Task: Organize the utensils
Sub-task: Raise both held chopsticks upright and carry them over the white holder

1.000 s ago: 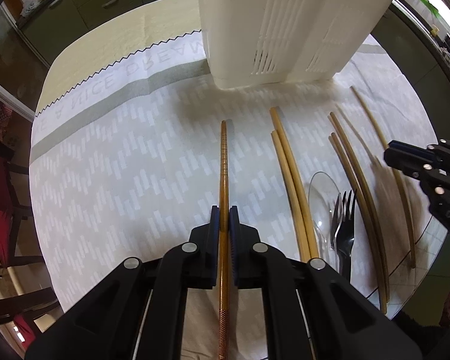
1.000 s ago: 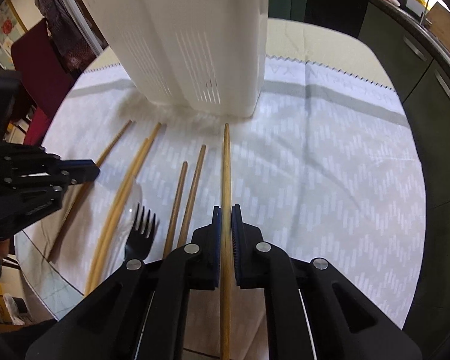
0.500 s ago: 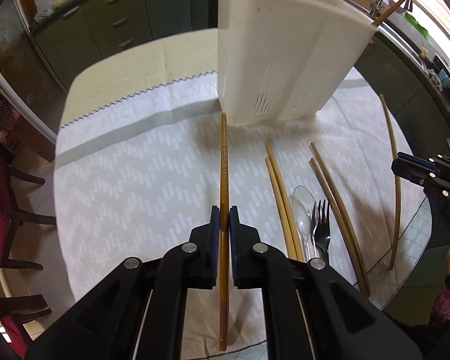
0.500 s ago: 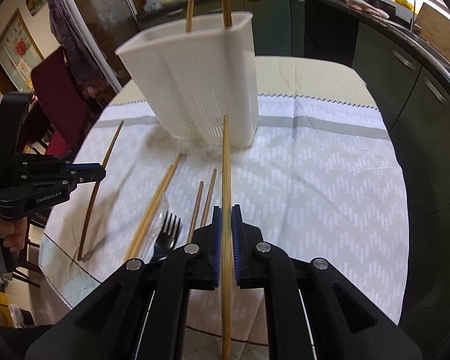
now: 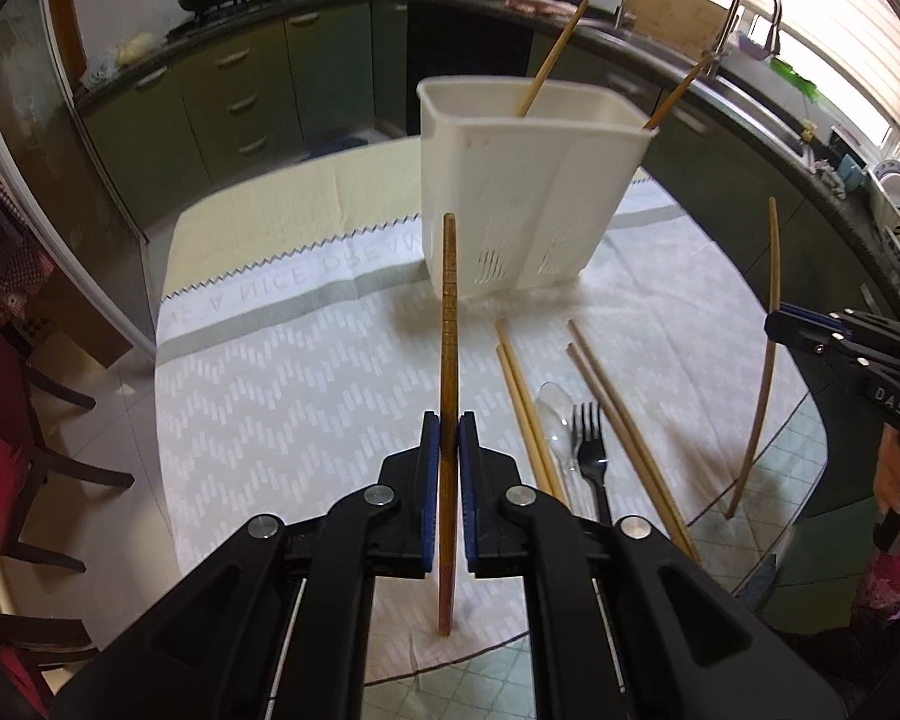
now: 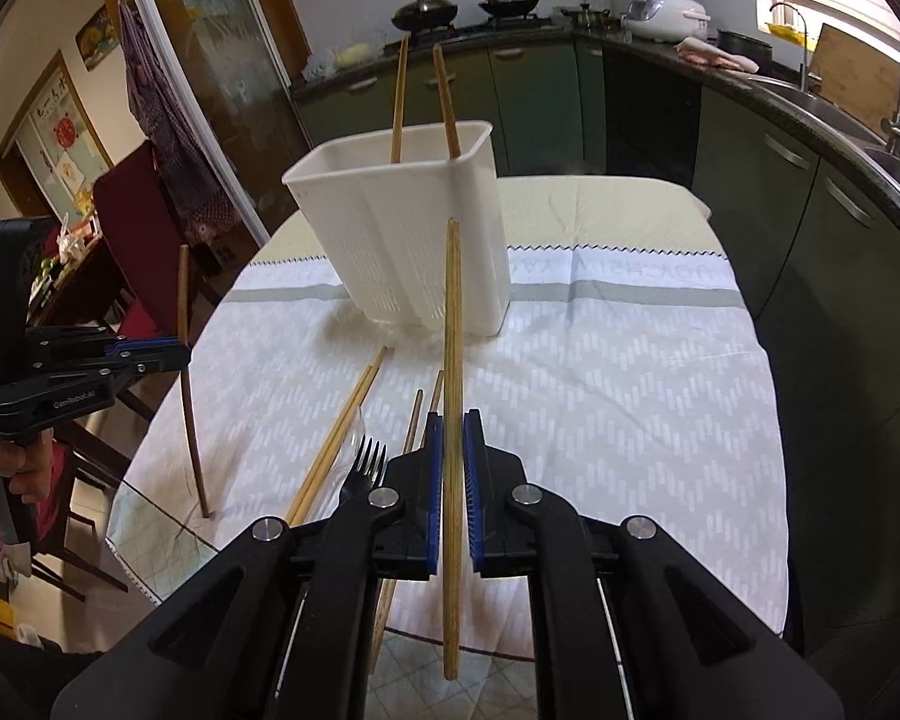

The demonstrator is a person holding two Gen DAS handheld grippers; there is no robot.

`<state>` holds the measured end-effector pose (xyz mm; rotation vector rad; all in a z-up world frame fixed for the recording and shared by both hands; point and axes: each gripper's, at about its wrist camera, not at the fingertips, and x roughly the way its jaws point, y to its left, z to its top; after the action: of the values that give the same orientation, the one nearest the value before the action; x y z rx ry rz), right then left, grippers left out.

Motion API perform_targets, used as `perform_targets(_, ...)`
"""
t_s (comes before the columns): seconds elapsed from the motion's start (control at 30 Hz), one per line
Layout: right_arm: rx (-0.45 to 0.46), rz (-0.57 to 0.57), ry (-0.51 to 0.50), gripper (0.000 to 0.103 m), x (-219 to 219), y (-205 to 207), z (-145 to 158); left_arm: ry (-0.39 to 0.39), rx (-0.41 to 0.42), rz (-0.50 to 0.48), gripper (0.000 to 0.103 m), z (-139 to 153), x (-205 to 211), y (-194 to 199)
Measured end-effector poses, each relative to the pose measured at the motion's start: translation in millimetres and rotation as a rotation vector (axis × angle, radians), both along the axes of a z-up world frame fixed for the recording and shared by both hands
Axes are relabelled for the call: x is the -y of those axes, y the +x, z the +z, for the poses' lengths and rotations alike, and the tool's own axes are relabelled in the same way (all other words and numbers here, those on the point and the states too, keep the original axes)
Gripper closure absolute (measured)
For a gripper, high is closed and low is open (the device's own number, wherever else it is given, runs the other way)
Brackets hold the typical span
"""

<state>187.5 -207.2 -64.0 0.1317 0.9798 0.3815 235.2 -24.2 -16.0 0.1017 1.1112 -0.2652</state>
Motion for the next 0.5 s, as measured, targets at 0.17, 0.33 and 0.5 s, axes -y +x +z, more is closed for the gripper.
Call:
perform_targets(0.17,0.028,0.000,0.019,0.095,7.5,-9.0,11.4,-0.005,0.028,-0.011,0.097,12.6,3.2,-8.6)
perform_targets(0.33,0.047,0.010,0.022,0.095,7.7,-15.4,19.9,-0.006,0.034,-0.020,0.097,15.9,6.9,-12.2)
perform_targets(0.5,0.050,0.012,0.023,0.095,9.7,-17.3,21.4,-0.012,0.043,-0.025,0.097,19.4,9.4,-13.9)
